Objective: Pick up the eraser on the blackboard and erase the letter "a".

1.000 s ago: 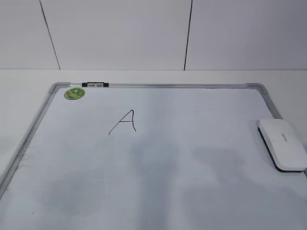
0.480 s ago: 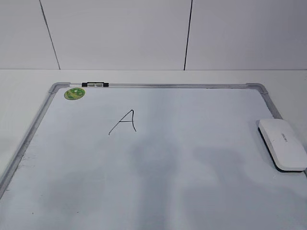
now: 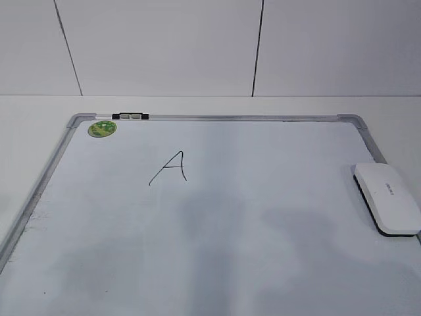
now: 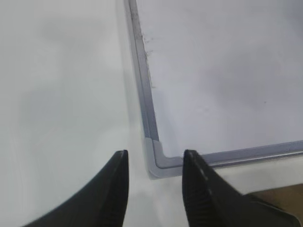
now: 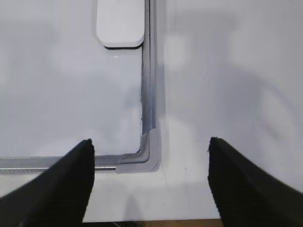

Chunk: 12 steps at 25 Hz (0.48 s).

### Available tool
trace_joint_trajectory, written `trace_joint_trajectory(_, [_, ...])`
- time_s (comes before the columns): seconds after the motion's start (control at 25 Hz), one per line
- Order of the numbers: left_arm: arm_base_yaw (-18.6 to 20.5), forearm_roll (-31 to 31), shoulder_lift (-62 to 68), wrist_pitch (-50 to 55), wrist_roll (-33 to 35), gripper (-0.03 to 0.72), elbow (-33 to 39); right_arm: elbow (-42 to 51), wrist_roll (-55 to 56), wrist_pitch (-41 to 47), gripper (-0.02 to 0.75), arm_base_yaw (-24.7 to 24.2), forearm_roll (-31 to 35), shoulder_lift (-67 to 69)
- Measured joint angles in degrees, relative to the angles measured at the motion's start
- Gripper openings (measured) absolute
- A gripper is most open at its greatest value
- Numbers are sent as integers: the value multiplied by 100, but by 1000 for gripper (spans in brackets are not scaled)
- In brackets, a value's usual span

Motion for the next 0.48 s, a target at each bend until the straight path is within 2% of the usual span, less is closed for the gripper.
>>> trace_joint_trajectory(0.2, [101, 0, -857, 11, 0, 267, 0, 0, 0, 0, 593, -242, -10, -820])
trace_joint_trajectory(0.48, [112, 0, -1796, 39, 0, 248, 0, 0, 0, 23, 593, -266, -9, -1551])
